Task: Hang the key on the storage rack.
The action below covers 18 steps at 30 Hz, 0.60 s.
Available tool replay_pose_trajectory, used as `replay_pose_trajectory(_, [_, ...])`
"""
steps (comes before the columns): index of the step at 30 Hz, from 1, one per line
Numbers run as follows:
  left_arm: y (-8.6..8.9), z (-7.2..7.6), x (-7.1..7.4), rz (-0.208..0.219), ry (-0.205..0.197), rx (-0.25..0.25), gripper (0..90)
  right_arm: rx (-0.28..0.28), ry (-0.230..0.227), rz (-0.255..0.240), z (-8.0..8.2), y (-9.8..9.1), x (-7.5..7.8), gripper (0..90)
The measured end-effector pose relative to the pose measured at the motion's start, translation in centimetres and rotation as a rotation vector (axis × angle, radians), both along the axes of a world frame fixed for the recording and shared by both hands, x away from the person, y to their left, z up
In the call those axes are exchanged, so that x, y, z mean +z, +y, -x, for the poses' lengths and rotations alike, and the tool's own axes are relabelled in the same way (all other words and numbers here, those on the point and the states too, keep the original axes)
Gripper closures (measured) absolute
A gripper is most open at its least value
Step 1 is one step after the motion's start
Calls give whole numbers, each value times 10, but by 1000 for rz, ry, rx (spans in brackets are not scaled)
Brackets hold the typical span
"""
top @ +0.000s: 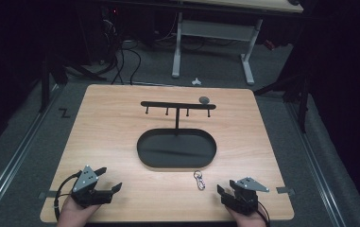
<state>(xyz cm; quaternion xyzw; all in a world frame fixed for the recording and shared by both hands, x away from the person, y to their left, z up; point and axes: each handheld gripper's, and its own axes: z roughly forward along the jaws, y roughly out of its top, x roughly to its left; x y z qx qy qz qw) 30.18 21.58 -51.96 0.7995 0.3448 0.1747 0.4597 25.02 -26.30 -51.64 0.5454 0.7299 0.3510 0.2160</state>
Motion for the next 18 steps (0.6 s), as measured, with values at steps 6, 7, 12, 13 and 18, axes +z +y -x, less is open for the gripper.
replay_pose_trajectory(6, [0,0,0,6,-2,0,170,45,1,28,0,12,-1,434])
replay_pose_trajectory(7, [0,0,0,7,-2,1,170,55,-3,38,0,15,-1,437])
replay_pose_trajectory(12, [1,0,1,8,-3,1,170,85,-6,66,0,30,1,428])
replay_pose_trajectory(13, [1,0,1,8,-3,1,170,85,-6,66,0,30,1,428])
replay_pose_trajectory(18, [1,-1,0,12,0,-4,170,111,1,88,-3,41,5,414])
